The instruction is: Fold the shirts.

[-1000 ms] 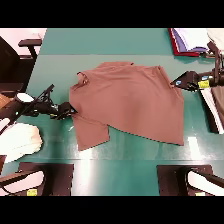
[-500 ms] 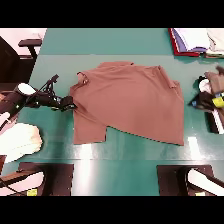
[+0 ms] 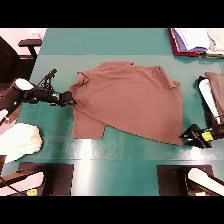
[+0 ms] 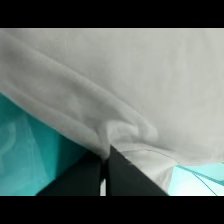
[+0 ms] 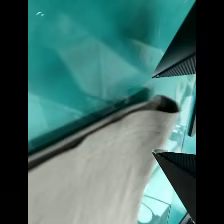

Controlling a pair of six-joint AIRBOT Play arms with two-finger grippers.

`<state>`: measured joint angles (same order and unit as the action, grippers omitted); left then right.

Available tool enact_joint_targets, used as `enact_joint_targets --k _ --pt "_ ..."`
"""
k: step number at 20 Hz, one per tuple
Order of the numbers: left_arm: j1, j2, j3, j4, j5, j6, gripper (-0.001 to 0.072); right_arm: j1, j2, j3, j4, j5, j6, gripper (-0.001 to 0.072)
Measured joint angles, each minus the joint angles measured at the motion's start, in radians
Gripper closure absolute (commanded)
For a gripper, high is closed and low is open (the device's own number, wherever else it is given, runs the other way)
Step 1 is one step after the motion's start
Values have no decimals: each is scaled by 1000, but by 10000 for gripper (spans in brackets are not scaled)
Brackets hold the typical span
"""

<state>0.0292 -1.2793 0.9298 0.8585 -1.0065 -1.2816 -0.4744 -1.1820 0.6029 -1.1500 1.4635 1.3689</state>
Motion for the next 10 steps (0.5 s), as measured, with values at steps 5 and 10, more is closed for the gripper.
enact_joint_targets --k 5,10 --pt "0 14 3 4 0 0 688 108 -34 -42 45 -45 -5 654" --pt "-1 196 36 93 -9 -43 687 212 97 33 50 -77 -15 692"
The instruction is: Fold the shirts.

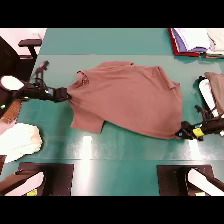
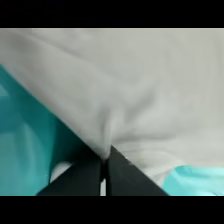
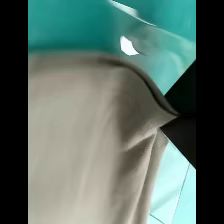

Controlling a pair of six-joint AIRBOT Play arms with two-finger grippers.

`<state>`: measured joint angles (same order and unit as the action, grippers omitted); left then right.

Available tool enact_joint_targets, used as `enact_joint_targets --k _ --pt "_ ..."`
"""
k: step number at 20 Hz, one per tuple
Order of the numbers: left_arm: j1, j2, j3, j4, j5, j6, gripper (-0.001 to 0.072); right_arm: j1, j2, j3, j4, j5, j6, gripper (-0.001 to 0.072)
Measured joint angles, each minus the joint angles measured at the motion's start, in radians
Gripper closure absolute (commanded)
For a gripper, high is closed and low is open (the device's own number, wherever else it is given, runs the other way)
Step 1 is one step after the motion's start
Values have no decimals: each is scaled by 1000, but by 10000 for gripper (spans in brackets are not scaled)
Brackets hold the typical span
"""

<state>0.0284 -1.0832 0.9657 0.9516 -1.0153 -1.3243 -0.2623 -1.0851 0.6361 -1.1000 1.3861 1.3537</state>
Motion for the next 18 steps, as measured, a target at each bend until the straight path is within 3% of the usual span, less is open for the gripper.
enact_joint_targets --k 7,14,18 --pt "0 255 393 140 -72 -85 687 100 212 570 11 -59 6 693" --pt "0 305 954 158 -88 -167 689 34 253 1223 10 -49 16 693" --pt "0 310 1118 163 -77 -200 689 -38 254 1399 9 -5 41 694"
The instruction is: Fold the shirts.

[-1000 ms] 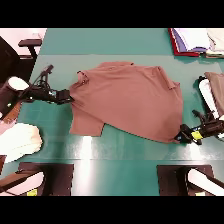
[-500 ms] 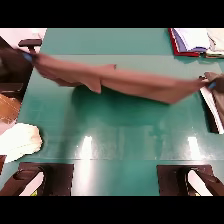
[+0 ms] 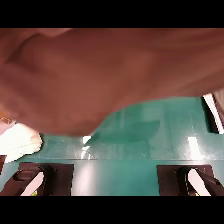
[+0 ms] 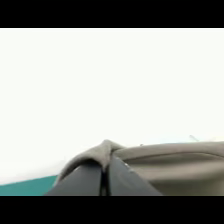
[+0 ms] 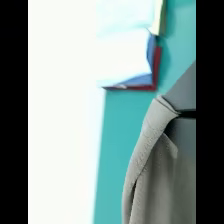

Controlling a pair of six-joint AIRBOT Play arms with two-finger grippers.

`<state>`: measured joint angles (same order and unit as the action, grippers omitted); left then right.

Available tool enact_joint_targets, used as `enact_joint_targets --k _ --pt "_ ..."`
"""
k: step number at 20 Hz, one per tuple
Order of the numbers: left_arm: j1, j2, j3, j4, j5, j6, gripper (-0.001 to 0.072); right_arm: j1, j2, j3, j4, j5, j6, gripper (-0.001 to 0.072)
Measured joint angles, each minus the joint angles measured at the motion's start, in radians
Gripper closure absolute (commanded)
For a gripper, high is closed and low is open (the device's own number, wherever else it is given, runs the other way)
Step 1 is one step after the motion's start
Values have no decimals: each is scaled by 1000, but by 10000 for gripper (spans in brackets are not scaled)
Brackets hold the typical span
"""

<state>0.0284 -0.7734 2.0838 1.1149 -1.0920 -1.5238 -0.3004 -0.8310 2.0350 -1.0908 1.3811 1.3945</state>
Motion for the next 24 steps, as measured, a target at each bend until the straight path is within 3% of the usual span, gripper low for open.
enact_joint_targets --k 6,14,19,24 --pt "0 -64 -145 13 -76 -17 688 74 -120 -28 -15 117 67 693" --pt "0 -429 -489 18 -184 22 685 348 -521 -306 -237 178 148 693" --pt "0 -702 -548 7 -80 76 686 349 -814 -234 -229 132 154 694" --pt "0 -805 -533 -2 64 106 685 306 -975 -60 -125 80 137 693"
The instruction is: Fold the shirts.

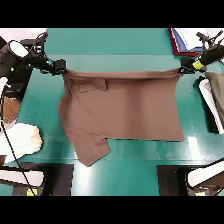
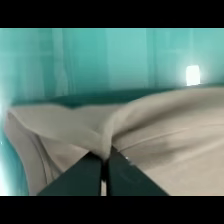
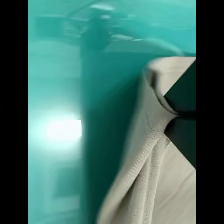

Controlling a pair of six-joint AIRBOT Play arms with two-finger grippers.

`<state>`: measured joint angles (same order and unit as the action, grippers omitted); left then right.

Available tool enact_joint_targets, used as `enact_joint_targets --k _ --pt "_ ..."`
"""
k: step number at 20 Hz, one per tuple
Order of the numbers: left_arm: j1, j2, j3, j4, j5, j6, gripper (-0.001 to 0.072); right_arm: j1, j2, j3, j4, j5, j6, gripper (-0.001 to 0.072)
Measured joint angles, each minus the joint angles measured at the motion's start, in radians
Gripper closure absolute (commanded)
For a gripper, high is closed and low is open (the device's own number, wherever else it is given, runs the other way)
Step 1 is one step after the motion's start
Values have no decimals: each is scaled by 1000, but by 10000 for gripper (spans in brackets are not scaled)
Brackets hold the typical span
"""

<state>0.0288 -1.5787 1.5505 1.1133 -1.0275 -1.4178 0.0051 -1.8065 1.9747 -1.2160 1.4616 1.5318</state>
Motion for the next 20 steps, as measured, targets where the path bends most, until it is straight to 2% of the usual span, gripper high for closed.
enact_joint_targets --k 4,9,10,11,12,16,20 --pt "0 -17 -14 0 -75 33 686 -12 4 -14 1 21 -50 693" --pt "1 -23 -134 3 -140 55 682 2 75 -236 -20 -6 -76 691" --pt "1 -24 -159 4 -139 55 489 8 87 -277 -20 -19 -76 596" --pt "1 -24 -179 4 -131 48 147 13 95 -315 -21 -35 -76 350" --pt "1 -24 -195 4 -124 35 107 18 100 -344 -18 -45 -76 272" --pt "2 -2 -223 1 -126 -18 106 27 139 -401 -11 -63 -76 272" --pt "1 138 -295 29 -175 -35 106 31 243 -418 -13 -3 -89 272"
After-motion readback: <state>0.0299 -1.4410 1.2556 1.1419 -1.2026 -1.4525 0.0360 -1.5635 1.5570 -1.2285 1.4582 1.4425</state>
